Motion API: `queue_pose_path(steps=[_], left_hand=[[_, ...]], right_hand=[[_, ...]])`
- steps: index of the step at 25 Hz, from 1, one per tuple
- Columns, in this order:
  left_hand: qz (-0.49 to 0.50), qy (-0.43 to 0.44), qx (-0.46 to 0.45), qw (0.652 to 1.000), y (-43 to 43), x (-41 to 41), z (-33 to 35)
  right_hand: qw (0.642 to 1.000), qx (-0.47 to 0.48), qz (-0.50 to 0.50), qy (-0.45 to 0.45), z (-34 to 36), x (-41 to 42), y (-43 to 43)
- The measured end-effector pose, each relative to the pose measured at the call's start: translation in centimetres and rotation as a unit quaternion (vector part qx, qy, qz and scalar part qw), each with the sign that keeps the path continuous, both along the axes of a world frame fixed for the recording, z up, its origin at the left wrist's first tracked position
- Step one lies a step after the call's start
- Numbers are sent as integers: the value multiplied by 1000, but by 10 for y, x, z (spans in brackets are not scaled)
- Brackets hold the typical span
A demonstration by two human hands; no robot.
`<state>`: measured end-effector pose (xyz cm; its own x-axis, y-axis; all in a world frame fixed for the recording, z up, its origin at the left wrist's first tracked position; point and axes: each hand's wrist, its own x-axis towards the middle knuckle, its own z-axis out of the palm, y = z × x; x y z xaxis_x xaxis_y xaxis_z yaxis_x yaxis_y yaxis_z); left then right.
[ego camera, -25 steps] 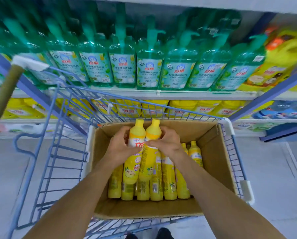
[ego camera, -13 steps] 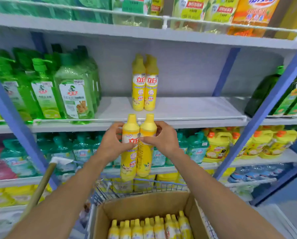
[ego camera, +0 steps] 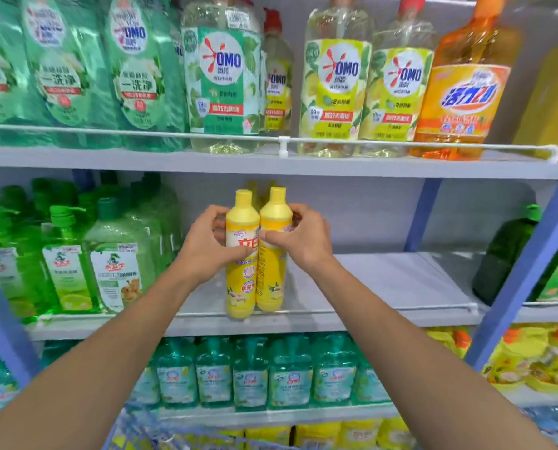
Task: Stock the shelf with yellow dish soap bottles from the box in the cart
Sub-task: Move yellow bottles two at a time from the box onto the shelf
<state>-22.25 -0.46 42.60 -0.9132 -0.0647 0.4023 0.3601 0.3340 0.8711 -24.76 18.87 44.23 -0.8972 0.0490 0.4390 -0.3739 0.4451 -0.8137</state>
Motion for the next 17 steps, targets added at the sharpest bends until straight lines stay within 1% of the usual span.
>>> queue_pose_path(steps=[2, 5, 9, 14, 17], left_hand=[[10, 1, -2, 1000, 4, -15, -3], [24, -2, 14, 1000, 11, -27, -18], [9, -7, 32, 999, 14, -41, -20], [16, -8, 45, 999, 11, -47, -22], [4, -4, 37, 999, 6, -50, -25]], right_hand=[[1000, 8, 4, 0, -1, -16, 3], [1000, 19, 2, -7, -20, -32, 6], [999, 40, -10, -4, -48, -44, 6], [996, 92, -14, -1, -44, -45, 6], [995, 101, -14, 15, -45, -43, 6]])
